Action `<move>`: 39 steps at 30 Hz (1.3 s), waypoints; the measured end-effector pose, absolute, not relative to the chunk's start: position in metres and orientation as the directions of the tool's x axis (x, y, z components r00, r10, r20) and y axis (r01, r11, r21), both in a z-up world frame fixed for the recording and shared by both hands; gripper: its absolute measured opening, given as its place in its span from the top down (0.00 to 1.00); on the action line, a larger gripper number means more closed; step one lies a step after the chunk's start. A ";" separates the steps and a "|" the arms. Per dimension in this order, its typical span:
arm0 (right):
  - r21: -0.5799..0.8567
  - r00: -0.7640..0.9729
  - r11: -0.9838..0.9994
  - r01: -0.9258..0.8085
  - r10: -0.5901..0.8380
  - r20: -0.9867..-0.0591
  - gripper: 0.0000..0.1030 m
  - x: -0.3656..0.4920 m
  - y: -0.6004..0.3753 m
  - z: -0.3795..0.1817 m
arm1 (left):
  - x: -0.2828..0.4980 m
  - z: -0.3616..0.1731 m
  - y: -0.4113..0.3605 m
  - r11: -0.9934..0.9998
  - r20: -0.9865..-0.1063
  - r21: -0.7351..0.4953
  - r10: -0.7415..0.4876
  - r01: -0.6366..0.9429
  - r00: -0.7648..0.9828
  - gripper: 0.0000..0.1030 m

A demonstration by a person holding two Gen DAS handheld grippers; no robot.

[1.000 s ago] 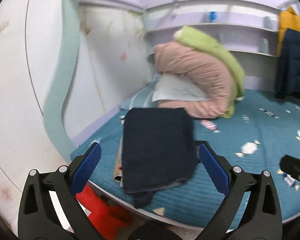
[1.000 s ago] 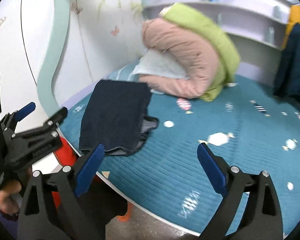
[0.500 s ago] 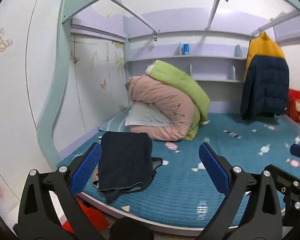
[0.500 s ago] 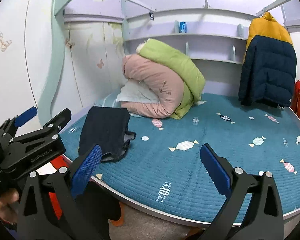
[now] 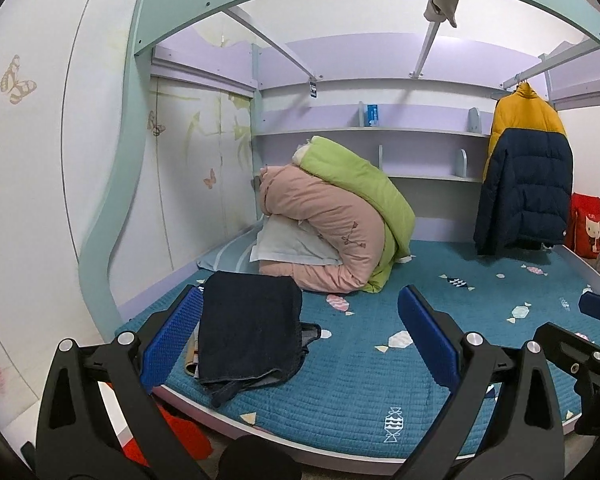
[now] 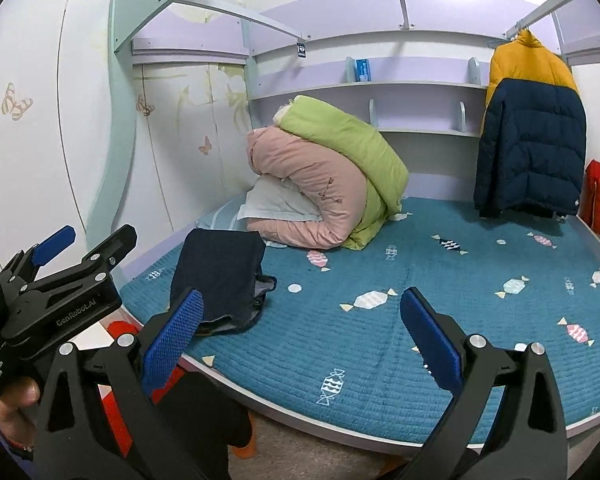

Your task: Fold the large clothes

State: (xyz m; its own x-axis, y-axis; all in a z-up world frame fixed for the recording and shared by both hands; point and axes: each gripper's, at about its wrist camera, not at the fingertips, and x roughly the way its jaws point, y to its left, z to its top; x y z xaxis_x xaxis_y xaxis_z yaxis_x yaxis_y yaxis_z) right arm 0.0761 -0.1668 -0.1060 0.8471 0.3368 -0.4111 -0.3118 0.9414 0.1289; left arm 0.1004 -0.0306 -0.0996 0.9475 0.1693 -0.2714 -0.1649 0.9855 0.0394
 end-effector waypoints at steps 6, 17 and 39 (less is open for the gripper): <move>0.144 0.838 0.936 -0.321 0.352 -0.417 0.07 0.077 -0.168 -0.104 | 0.099 -0.096 -0.026 0.985 -0.278 0.022 0.172 -0.173 0.945 0.05; 0.145 0.844 0.934 -0.325 0.356 -0.401 0.07 0.077 -0.166 -0.104 | 0.094 -0.093 -0.018 0.982 -0.264 0.015 0.187 -0.190 0.946 0.05; 0.128 0.859 0.937 -0.326 0.350 -0.373 0.07 0.076 -0.160 -0.096 | 0.096 -0.098 -0.030 0.987 -0.287 0.041 0.162 -0.156 0.944 0.05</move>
State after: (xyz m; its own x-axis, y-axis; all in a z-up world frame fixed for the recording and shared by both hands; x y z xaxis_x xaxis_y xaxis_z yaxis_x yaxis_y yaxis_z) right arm 0.0756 -0.1597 -0.0958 0.8595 0.3496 -0.3730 -0.3256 0.9368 0.1277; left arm 0.0959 -0.0295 -0.0976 0.9442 0.1617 -0.2869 -0.1565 0.9868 0.0411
